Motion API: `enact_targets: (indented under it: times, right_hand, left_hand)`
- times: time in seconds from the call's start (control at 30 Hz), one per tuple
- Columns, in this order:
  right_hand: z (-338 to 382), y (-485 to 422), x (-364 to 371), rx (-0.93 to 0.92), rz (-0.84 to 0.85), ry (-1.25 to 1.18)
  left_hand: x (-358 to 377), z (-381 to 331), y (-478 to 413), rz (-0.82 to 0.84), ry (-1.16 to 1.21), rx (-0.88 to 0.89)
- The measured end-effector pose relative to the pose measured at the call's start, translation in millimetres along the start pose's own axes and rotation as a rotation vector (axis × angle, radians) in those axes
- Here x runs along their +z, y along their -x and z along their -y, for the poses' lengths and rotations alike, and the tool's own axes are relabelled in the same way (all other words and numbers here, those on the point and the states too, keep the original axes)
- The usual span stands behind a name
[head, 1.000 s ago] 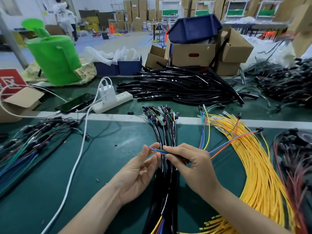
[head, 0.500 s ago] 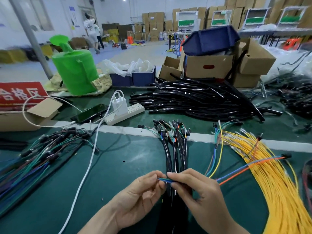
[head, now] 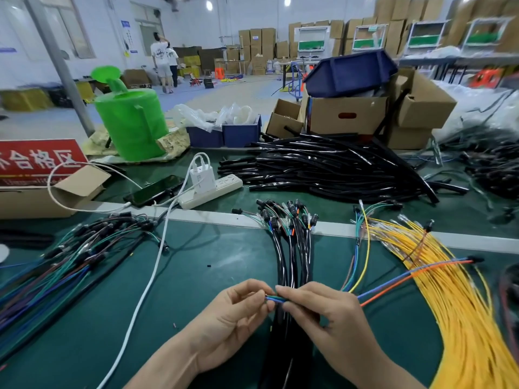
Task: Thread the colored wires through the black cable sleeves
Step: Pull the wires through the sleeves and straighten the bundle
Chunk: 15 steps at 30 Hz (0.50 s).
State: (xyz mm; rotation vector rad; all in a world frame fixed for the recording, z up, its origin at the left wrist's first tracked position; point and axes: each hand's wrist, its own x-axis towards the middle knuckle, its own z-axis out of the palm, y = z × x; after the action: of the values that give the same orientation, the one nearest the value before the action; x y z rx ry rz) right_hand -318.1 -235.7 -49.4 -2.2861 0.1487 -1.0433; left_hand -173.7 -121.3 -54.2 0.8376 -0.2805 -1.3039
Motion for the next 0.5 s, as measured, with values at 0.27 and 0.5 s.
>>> enact_targets:
  times: [0.27, 0.5]
  right_hand:
    - [-15.9, 1.9, -7.3, 0.043, -0.042, 0.183]
    - [-26.7, 8.8, -5.5, 0.113, -0.017, 0.234]
  left_hand:
    - [16.7, -47.4, -23.7, -0.139, -0.838, 0.146]
    - [41.6, -117.3, -164.3, -0.483, -1.781, 0.382]
